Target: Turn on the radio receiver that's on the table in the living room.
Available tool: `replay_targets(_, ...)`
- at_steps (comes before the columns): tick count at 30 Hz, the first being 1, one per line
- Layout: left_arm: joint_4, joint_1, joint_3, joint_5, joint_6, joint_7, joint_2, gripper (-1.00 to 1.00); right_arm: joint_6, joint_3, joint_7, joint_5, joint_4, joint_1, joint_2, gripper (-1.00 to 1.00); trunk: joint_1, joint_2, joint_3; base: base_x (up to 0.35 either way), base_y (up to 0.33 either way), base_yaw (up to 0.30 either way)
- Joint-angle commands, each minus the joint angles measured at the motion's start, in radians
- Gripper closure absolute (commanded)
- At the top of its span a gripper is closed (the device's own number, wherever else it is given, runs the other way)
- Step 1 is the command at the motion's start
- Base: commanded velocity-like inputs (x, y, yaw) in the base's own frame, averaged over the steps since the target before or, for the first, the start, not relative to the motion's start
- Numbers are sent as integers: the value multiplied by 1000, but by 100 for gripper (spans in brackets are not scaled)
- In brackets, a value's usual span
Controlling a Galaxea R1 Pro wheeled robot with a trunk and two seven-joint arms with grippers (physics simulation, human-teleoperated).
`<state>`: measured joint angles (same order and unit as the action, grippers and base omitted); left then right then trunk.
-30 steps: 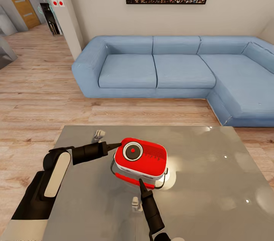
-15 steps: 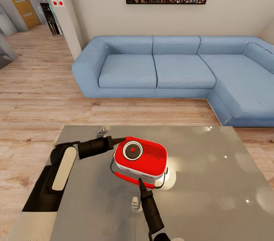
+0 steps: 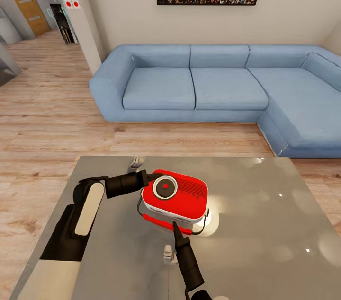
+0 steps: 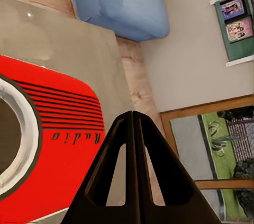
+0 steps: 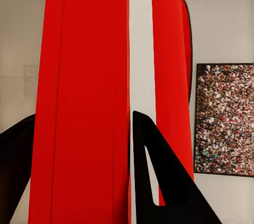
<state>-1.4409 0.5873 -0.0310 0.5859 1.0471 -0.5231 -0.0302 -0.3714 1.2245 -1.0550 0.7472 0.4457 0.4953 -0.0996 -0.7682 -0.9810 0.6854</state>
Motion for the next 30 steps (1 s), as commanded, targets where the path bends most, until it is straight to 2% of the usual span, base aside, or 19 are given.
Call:
replay_targets(1,2,0,0,0,0,6,1,100,-3,1,-1,3,1,0,0,100,0,0,0,0,0,0)
replay_targets(4,4,3,-1,0,0,25,6,100,-3,1,-1,3,1,0,0,100,0,0,0,0,0,0)
replay_targets(7,8,11,0,3,0,45,25,100,-2,1,-1,3,1,0,1,100,0,0,0,0,0,0)
replay_targets(8,40,17,0,5,0,50,38,100,-2,1,-1,3,1,0,1,100,0,0,0,0,0,0)
replay_targets(10,84,32,0,5,0,52,40,100,-2,1,-2,3,1,0,1,100,0,0,0,0,0,0)
replay_targets(12,163,64,1,5,0,53,38,100,-2,1,-3,4,1,-6,0,100,0,0,0,0,0,0)
replay_targets(14,194,81,2,5,0,53,36,100,-3,1,-3,4,1,-15,1,100,0,0,0,0,0,0)
replay_targets(21,217,93,2,5,0,60,38,100,-2,1,-15,4,1,-21,4,100,0,0,0,0,0,0)
replay_targets(25,222,115,3,13,0,145,27,100,-1,1,-29,4,1,-22,3,100,0,0,0,0,0,0)
replay_targets(30,251,124,4,15,0,166,19,100,-1,1,-35,4,1,-28,3,100,0,0,0,0,0,0)
